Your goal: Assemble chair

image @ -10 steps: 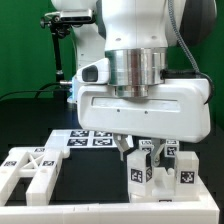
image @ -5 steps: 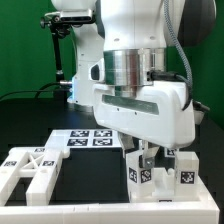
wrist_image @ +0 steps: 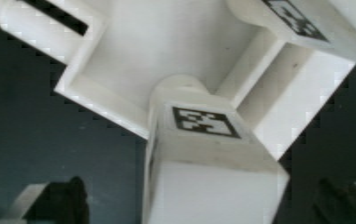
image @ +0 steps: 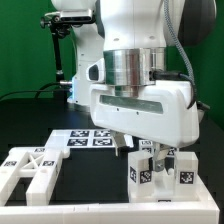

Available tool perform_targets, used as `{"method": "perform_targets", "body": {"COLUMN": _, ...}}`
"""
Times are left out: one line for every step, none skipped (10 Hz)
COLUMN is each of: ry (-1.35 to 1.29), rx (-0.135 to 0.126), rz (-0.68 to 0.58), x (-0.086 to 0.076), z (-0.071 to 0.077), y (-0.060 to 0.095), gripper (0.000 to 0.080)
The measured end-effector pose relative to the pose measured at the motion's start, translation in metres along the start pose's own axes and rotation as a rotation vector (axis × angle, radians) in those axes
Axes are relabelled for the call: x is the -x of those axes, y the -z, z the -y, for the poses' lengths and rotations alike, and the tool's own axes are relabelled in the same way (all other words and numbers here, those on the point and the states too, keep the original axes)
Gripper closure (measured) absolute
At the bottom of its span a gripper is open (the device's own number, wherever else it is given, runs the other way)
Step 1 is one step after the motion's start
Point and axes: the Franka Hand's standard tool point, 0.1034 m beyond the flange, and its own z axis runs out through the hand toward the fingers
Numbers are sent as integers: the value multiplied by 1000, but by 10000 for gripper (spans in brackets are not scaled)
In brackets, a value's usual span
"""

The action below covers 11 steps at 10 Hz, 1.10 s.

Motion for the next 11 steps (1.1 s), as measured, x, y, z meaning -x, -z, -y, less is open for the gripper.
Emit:
{"method": "perform_targets", "body": {"ry": 161, "rx": 7, "rz": -7, "x": -1, "z": 0, "y": 0, "gripper": 160}}
{"method": "perform_targets", "body": {"ry": 312, "rx": 1, "rz": -15, "x": -3, "z": 0, "y": 1, "gripper": 152}}
{"method": "perform_targets", "body": {"ry": 411, "rx": 0, "rz": -16, "x": -3, "z": 1, "y": 1, "gripper": 152}}
{"method": "perform_targets", "body": {"ry": 473, "rx": -2, "rz": -20, "x": -5, "z": 1, "y": 1, "gripper": 151}}
{"method": "perform_targets", "body": {"ry": 524, "rx": 0, "rz": -21, "x": -6, "z": 0, "y": 1, "gripper": 151}}
{"method": "perform_targets", "body": {"ry": 610, "rx": 1, "rz": -21, "x": -6, "z": 0, "y": 1, "gripper": 151}}
{"method": "perform_targets", "body": {"ry": 673, "rx": 4, "rz": -21, "x": -5, "z": 0, "y": 1, "gripper": 151}}
{"method": "perform_targets", "body": {"ry": 755, "rx": 13, "rz": -24, "x": -5, "z": 0, "y": 0, "gripper": 151}}
{"method": "perform_targets", "body": {"ry": 880, "rx": 22, "rz": -27, "x": -6, "z": -1, "y": 0, "gripper": 151}}
{"method": "perform_targets", "body": {"ry": 990, "rx": 33, "rz": -31, "x": -3, "z": 1, "y": 0, "gripper": 151}}
{"method": "perform_targets", "body": {"ry": 1060, "rx": 33, "rz": -33, "x": 1, "z": 3, "y": -1, "gripper": 151}}
